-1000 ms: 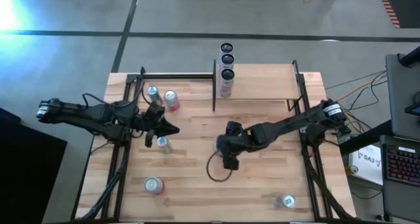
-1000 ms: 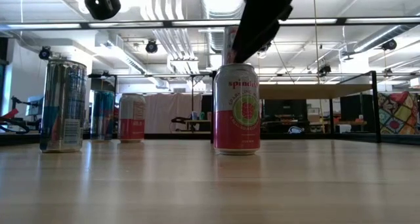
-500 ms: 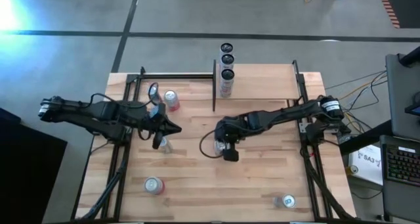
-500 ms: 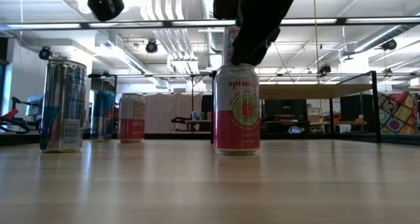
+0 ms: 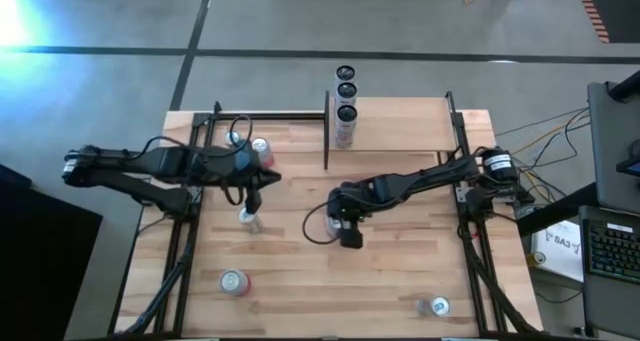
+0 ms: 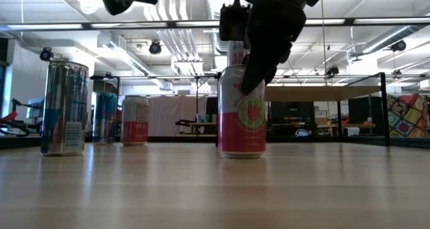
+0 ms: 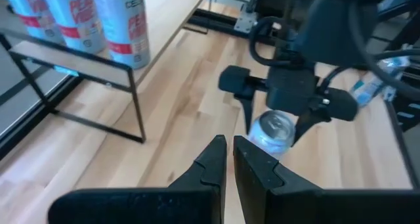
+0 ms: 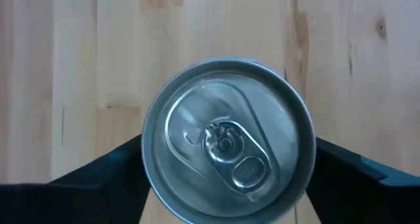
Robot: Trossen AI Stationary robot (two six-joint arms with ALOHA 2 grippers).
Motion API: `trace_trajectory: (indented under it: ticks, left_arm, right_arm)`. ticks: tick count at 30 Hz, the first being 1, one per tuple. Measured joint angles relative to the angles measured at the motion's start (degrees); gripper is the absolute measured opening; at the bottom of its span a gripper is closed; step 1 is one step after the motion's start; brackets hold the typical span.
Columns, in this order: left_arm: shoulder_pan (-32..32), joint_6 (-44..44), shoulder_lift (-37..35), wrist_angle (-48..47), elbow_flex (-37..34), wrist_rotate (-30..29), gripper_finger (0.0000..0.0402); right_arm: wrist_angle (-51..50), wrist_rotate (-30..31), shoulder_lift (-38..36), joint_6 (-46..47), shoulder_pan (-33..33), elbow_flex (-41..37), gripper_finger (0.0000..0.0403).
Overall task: Place canned beverage on shelf
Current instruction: Put the middle pink-white soda can on the shelf
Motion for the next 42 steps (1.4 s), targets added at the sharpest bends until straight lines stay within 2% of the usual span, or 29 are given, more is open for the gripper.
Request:
trace_trajectory:
  ticks: [4, 10, 15, 19, 22, 31, 33, 36, 42]
  left_arm:
    - [1.7, -0.2, -0.1, -1.4, -0.5, 0.0, 0.0003]
    - [3.1, -0.3, -1.3, -2.9, -0.5, 0.0, 0.0001]
    - [4.5, 0.0, -2.3, -5.1, -0.5, 0.0, 0.0001]
    - [6.3, 2.4, -2.7, -5.7, -0.5, 0.0, 0.0001]
    - [8.4, 6.2, -2.7, -5.4, -0.5, -0.1, 0.0001]
    - [15.6, 20.2, -2.3, 1.0, -0.6, 0.2, 0.0001]
    - [18.7, 22.6, -2.2, 2.3, -0.6, 3.5, 0.0001]
    - [24.3, 25.9, -1.5, 3.4, -0.6, 12.8, 0.0001]
    - [35.5, 29.9, 2.4, 4.2, -0.6, 28.3, 0.0001]
  right_arm:
    - [2.0, 0.2, 0.7, 2.2, 0.2, 0.3, 0.0281]
    - [2.9, 4.6, 0.2, 7.8, 1.0, 0.1, 0.0281]
    - [1.1, 8.2, -2.9, 16.3, 1.8, 0.0, 0.0281]
    - [-3.0, 9.7, -7.9, 22.3, 2.1, 0.0, 0.0281]
    - [-8.0, 13.2, -13.3, 25.7, 1.9, 0.0, 0.0281]
    - [-26.6, 20.8, -27.6, 34.6, -3.2, 2.9, 0.0281]
    - [-29.8, 21.0, -28.5, 35.1, -5.5, 4.7, 0.0281]
    - [-31.6, 21.4, -28.1, 33.4, -9.3, 7.8, 0.0281]
    - [-31.6, 20.7, -24.1, 24.1, -18.7, 13.0, 0.0281]
